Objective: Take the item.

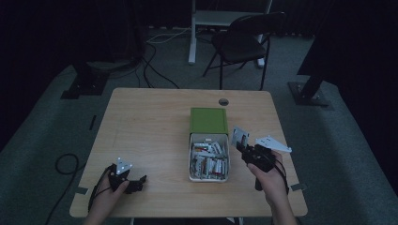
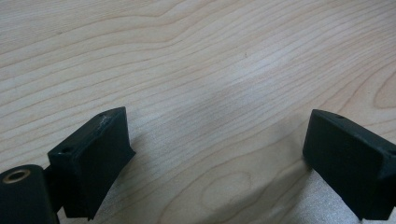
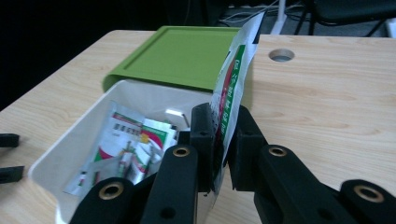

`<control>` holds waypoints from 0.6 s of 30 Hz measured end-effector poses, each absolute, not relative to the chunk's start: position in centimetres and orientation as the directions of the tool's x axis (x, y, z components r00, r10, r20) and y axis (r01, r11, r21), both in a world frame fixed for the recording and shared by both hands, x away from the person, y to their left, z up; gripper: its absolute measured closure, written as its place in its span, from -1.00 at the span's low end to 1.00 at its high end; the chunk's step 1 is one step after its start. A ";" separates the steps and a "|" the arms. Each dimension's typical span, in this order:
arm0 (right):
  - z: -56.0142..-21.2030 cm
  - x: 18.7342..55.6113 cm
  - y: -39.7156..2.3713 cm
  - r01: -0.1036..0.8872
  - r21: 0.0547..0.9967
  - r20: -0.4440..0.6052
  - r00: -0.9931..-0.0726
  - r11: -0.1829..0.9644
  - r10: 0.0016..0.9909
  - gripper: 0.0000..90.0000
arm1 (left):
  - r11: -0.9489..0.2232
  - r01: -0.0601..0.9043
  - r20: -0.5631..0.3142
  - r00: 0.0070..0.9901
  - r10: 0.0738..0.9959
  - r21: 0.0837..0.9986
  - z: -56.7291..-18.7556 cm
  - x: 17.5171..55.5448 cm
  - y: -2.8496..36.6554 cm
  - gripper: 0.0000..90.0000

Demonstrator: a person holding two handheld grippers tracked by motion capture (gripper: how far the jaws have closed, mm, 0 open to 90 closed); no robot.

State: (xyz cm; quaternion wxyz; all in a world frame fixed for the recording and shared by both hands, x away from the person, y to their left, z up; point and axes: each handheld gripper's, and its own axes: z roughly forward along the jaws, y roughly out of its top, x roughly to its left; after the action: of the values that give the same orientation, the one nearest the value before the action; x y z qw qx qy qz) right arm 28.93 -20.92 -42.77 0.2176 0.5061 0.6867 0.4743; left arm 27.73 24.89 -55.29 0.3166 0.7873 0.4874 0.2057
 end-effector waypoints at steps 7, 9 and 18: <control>-43.8 28.9 -22.9 0.511 0.860 0.193 -0.348 0.013 0.917 0.82 | -0.324 0.638 0.015 0.440 0.898 0.699 -55.3 27.7 24.9 -0.82; -44.0 28.9 -23.1 0.514 0.858 0.192 -0.340 0.011 0.920 0.82 | -0.324 0.638 0.015 0.440 0.898 0.699 -55.3 27.7 24.9 -0.82; -46.4 29.0 -25.3 0.546 0.838 0.195 -0.284 -0.009 0.939 0.82 | -0.324 0.638 0.015 0.440 0.898 0.699 -55.3 27.7 24.9 -0.82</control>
State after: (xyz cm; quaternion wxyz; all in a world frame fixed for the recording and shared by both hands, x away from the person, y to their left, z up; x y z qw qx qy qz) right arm 29.05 -25.25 -46.37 0.2221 0.5557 0.6681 0.4422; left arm 27.73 24.89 -55.29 0.3164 0.7874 0.4875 0.2056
